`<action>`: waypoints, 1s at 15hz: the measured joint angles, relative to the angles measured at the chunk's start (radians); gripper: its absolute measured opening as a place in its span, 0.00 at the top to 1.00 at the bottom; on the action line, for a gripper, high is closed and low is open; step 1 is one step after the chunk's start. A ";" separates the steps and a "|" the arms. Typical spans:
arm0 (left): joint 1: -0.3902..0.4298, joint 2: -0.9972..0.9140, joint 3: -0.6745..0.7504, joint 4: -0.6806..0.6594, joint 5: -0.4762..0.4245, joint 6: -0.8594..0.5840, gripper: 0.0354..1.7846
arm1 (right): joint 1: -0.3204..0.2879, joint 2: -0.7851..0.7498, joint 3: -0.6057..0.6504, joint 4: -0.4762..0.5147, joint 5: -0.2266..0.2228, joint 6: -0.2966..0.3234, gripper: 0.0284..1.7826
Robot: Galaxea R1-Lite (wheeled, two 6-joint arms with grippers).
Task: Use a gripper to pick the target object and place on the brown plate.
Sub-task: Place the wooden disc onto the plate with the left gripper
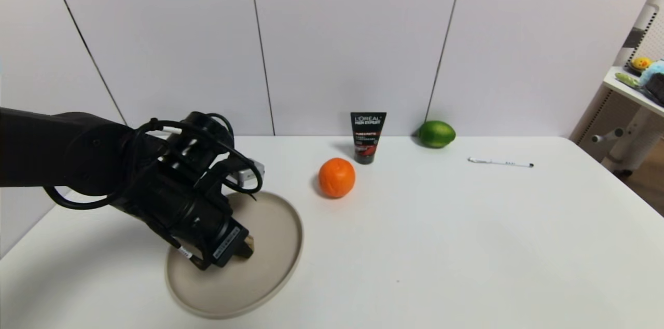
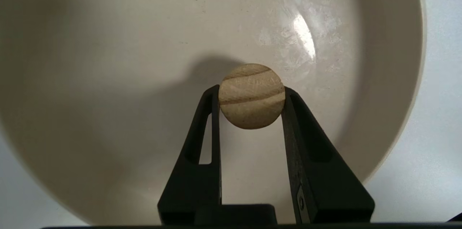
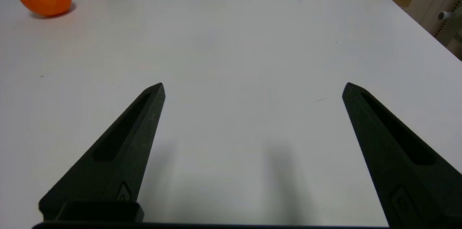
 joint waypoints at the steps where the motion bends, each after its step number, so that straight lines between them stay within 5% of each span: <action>1: -0.002 0.009 0.000 -0.008 0.000 0.000 0.73 | 0.000 0.000 0.000 0.000 0.000 0.000 0.05; 15: -0.004 -0.004 0.018 -0.028 0.003 -0.001 0.73 | 0.000 0.000 0.000 0.000 0.000 0.000 0.05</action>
